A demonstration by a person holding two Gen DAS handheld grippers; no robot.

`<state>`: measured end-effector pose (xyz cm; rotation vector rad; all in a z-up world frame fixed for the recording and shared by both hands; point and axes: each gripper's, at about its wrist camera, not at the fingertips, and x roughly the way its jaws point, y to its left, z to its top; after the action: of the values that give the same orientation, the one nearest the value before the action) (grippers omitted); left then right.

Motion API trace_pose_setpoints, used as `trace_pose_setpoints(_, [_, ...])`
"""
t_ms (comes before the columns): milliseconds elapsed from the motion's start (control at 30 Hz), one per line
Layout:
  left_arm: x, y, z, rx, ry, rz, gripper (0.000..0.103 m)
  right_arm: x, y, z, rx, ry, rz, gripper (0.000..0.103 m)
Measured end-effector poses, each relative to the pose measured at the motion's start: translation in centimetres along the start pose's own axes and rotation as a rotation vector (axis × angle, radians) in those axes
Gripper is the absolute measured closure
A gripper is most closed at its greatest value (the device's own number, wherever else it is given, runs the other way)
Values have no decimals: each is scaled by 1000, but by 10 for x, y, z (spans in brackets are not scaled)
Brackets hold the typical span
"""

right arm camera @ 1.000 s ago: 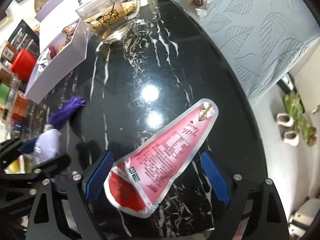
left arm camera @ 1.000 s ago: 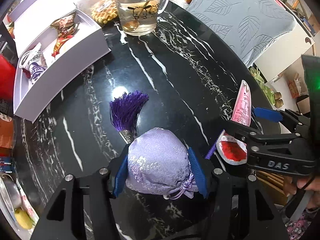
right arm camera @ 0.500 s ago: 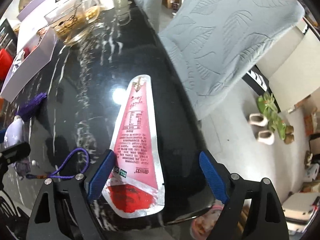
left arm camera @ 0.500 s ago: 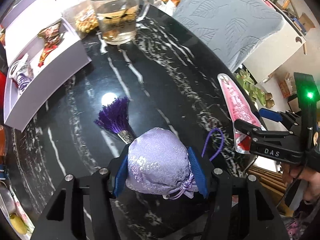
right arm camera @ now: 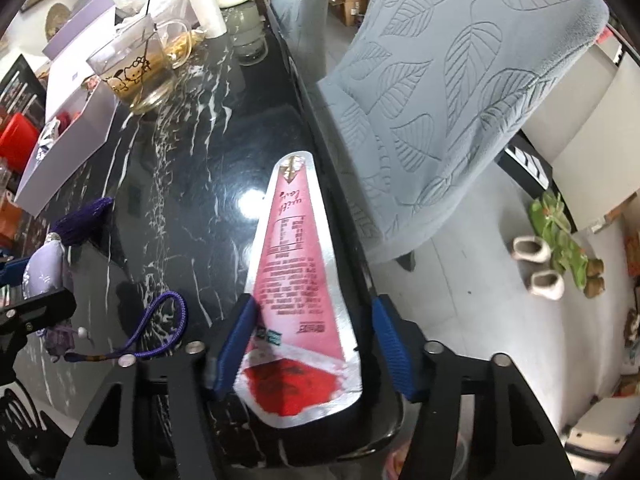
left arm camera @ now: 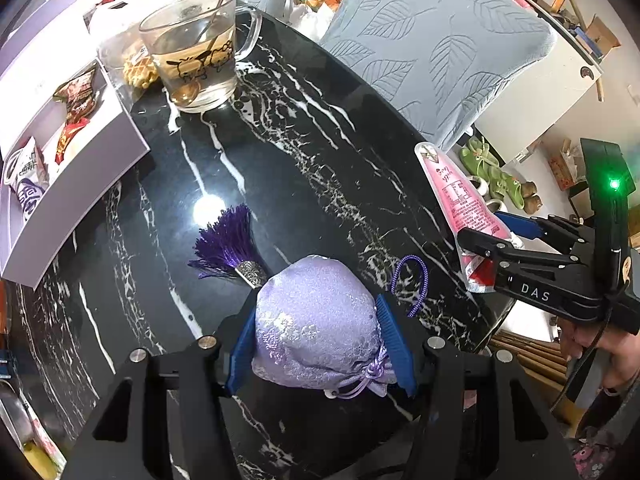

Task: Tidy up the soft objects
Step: 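Lift and carry the sachet and pink pouch with both grippers to the box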

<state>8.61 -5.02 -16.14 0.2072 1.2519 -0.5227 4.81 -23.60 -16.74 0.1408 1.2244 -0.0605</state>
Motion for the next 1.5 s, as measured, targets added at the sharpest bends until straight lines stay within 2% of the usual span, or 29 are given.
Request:
trace_pose_setpoints(67, [1,-3,2,3,-2,-2,47,-1,-2,1,-13,-9,8,58])
trace_pose_setpoints(333, [-1,-14,6,5,-1,-2,47,-5,-12,2,-18,-20,76,68])
trace_pose_setpoints(467, [-3,-17,9,8,-6,-1,47,-10,-18,1,8,-27,138,89])
trace_pose_setpoints(500, [-3,-18,10,3,-5,-5,47,-12,-18,2,8,-32,143,91])
trace_pose_setpoints(1100, [-41,-37,18,-13,-104,1,47,-46,-28,11,-5,-69,151,92])
trace_pose_setpoints(1233, [-56,-38,19,-38,-140,-8,47,-59,-23,14,-40,-84,167,92])
trace_pose_setpoints(1500, [-87,-33,13,-83,-218,35,47,-79,-6,20,-117,-102,219,92])
